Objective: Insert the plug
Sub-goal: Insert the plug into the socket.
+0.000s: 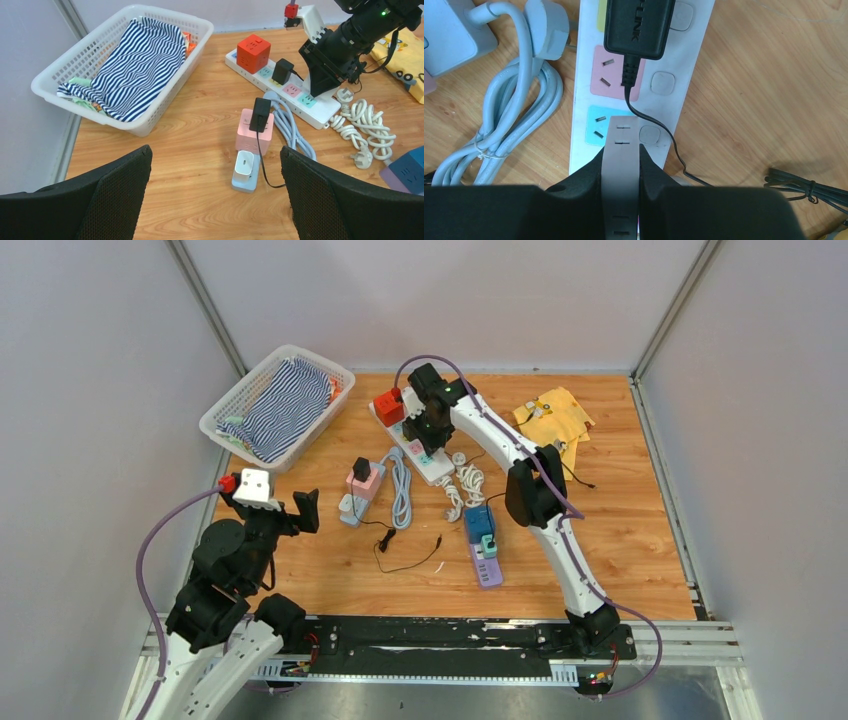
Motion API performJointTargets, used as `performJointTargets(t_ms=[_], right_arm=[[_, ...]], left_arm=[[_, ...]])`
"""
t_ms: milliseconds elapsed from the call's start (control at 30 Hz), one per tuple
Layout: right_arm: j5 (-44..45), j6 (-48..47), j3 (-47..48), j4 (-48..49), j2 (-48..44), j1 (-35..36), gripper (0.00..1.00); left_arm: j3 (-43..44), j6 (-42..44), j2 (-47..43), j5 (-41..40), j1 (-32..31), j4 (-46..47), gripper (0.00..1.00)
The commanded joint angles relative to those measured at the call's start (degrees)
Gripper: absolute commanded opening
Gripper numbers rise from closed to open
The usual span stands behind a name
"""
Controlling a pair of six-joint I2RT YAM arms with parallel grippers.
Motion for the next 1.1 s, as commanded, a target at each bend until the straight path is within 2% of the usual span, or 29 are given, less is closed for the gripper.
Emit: performJointTargets(t_ms=[0,500,1067], right_arm=[[0.02,1.31,2.01,-1.16,1.57,0.29,0.00],[0.06,2.61,2.01,-1.68,2.68,1.58,0.00],[3.95,2.65,2.15,-1.16,5.32,3.55,0.00]], left_arm=[[-0.36,0.39,-0.93,-1.16,0.22,0.63,1.00],[-0.36,0.30,-1.22,-1.86,0.23,0.63,1.00],[-0.37,0.28,-1.48,-2.32,0.23,0.51,1.00]])
